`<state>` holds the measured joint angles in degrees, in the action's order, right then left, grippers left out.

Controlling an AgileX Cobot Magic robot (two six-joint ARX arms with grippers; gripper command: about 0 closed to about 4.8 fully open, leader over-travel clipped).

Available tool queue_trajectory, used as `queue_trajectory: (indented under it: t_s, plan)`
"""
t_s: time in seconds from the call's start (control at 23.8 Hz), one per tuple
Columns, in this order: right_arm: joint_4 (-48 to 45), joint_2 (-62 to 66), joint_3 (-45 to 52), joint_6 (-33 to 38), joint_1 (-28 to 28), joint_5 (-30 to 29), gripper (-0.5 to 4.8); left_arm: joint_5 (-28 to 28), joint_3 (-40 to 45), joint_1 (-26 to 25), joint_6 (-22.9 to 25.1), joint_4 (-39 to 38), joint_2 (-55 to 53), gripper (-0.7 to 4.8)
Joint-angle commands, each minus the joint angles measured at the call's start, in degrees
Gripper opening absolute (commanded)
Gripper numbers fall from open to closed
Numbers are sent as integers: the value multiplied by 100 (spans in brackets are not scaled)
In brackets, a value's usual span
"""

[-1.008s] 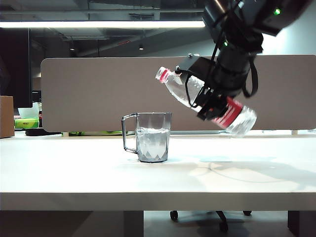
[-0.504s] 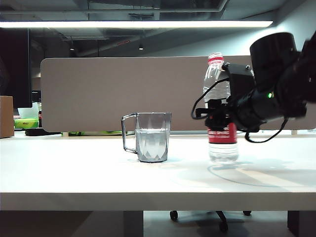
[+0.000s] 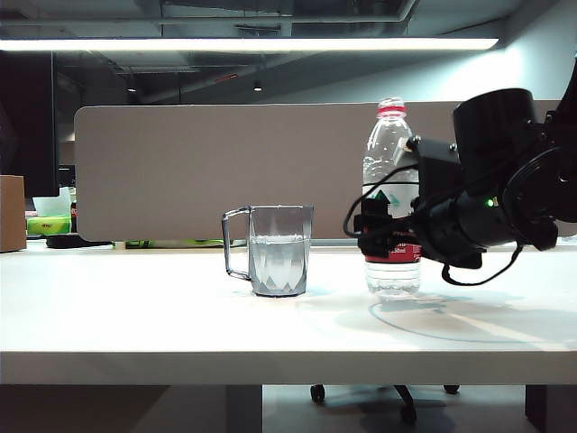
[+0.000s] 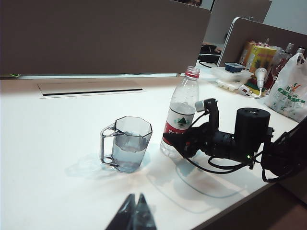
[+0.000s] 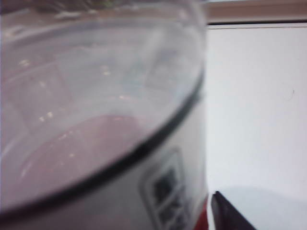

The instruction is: Pick up the mineral water bottle on the table and pour water into the mug until it's half full.

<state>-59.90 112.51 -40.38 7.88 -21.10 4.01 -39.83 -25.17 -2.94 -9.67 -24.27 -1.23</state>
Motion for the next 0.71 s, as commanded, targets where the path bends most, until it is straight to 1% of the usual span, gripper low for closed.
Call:
queue_trajectory:
  t_s: [0.04,0.17,0.34,0.42,0.46,0.5,0.55,0.59,0.63,0.67,0.71]
  plan:
    - [-116,-105,0,7,-37,11,479,0,-37,7,44,59,-2,-5]
    - [-118,-308,157,-7,-85,52,479,-2,-37,7,44,57,-4,-5]
    - [-116,-756,632,-61,-111,210,479,-4,-37,7,44,57,-4,-5]
    - [-125,-1434,1331,-57,-111,249,472,0,-37,7,44,57,-2,-5]
    - [-122,-1696,1569,-57,-111,229,413,-7,-37,7,44,61,-2,-5]
    - [-122,-2157,1958,-57,-111,225,236,-2,-37,7,44,57,-4,-5]
    - [-122,-2402,2144,-59,-111,225,133,-2,-37,7,44,61,-2,-5]
    - [-118,-2710,2363,-59,-109,229,44,-2,-37,7,44,59,-2,-5]
    - [-120,-2973,2538,-59,-109,227,14,-2,-37,7,44,59,-2,-5]
    - [-118,-3285,2736,-59,-109,221,-1,-2,-37,7,44,59,-2,-5]
    - [-107,-3541,2892,-57,-109,208,-2,-2,-37,7,44,57,-2,-5]
